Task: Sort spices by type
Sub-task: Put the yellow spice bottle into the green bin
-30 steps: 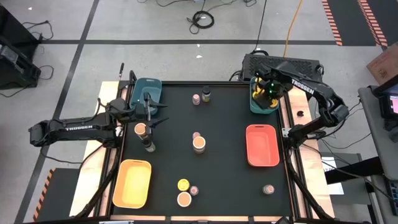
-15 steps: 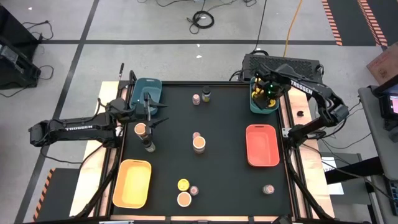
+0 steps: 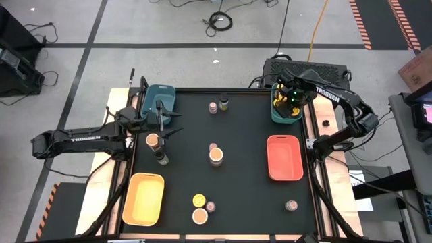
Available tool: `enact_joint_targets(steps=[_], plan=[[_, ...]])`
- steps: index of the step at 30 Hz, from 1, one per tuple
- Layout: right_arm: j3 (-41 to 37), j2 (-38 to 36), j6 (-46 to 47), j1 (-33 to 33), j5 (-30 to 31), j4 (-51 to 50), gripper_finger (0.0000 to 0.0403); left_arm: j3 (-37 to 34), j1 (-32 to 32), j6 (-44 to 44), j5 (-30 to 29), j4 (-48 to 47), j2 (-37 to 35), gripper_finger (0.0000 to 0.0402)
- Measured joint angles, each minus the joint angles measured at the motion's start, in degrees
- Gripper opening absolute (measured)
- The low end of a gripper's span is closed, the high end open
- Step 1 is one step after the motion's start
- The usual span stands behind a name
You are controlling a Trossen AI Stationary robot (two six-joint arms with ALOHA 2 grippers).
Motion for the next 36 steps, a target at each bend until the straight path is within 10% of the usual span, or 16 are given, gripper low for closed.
enact_joint_targets(steps=[27, 36], plan=[[8.6, 0.0, -0.3, 0.7, -0.4, -3.9, 0.0281, 0.0, 0.0, 0.0, 0.0, 0.0, 0.0, 0.0251], [16.2, 0.0, 3.6, 9.7, -10.2, -0.1, 0.0281, 0.0, 0.0, 0.0, 0.8, 0.0, 0.0, 0.0251]])
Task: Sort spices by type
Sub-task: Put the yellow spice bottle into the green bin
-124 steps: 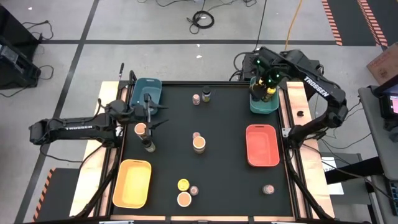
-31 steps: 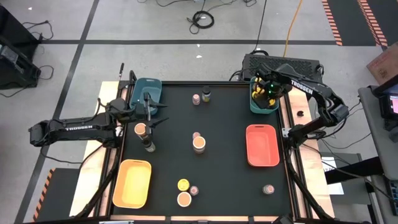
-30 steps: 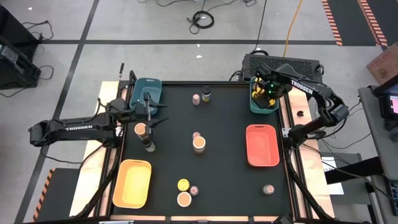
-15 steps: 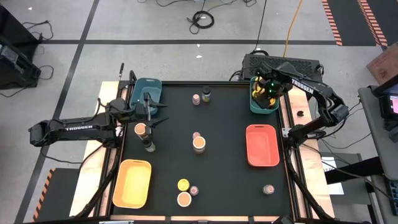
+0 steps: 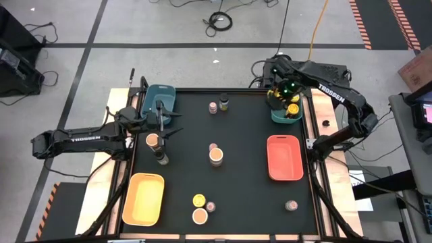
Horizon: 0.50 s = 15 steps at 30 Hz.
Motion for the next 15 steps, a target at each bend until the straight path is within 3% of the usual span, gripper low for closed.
enact_joint_targets(steps=[15], plan=[[2.4, 0.0, 2.6, 25.4, -2.1, 28.4, 0.0281, 0.0, 0.0, -0.3, 3.8, 0.9, 0.0, 0.0251]])
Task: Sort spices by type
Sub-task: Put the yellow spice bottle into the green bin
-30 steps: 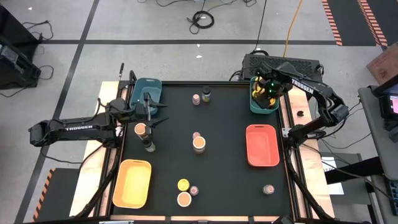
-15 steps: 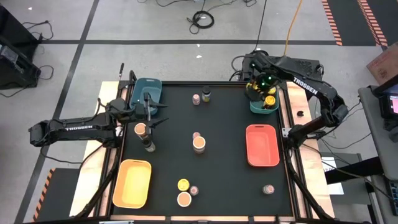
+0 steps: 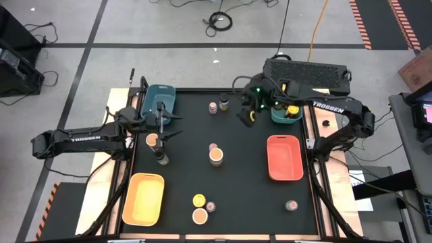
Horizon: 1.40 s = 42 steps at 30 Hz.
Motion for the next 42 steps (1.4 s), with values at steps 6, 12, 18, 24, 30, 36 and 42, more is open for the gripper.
enact_joint_targets(steps=[6, 12, 18, 24, 30, 36, 42], plan=[[0.0, 0.5, -5.1, 6.9, 0.2, 10.5, 0.0281, 0.0, 0.0, -0.2, 0.0, 0.3, 0.0, 0.0251], [0.0, 4.6, -10.1, 11.9, 0.1, 19.3, 0.0281, 0.0, 0.0, -0.2, 0.0, 0.2, 0.0, 0.0251], [0.0, 12.5, -9.8, 15.5, -3.7, 26.4, 0.0281, 0.0, -0.1, -0.2, 0.0, 0.2, 0.0, 0.0251], [0.0, 18.9, -17.4, 19.9, -7.4, 26.9, 0.0281, 0.0, -0.1, 0.0, 0.0, -0.3, 0.0, 0.0251], [-0.1, 23.4, -25.1, 24.3, -7.6, 34.0, 0.0281, 0.0, -0.1, 0.3, 0.0, -0.7, 0.0, 0.0251], [-0.1, 26.5, -32.0, 28.0, -7.6, 39.9, 0.0281, 0.0, -0.1, 0.2, 0.0, -0.8, 0.0, 0.0251], [-0.1, 29.3, -32.2, 29.8, -9.9, 48.0, 0.0281, 0.0, -0.1, 0.2, 0.0, -0.8, 0.0, 0.0251]])
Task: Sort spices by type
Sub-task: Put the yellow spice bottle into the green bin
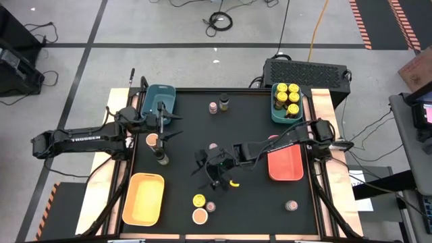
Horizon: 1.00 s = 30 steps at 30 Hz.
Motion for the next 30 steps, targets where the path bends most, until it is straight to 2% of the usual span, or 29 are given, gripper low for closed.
enact_joint_targets(steps=[11, 23, 30], plan=[[0.0, 0.8, 10.0, 3.5, -7.7, 2.7, 0.0281, 0.0, 0.0, -0.3, 0.0, -0.5, 0.0, 0.0251], [0.0, 4.3, 5.0, 3.9, -8.2, 2.9, 0.0281, 0.0, 0.0, -0.4, 0.0, -0.4, 0.0, 0.0251], [0.0, 5.3, 6.1, 3.1, -9.6, 2.3, 0.0281, 0.0, 0.0, -0.4, 0.0, -0.4, 0.0, 0.0251]])
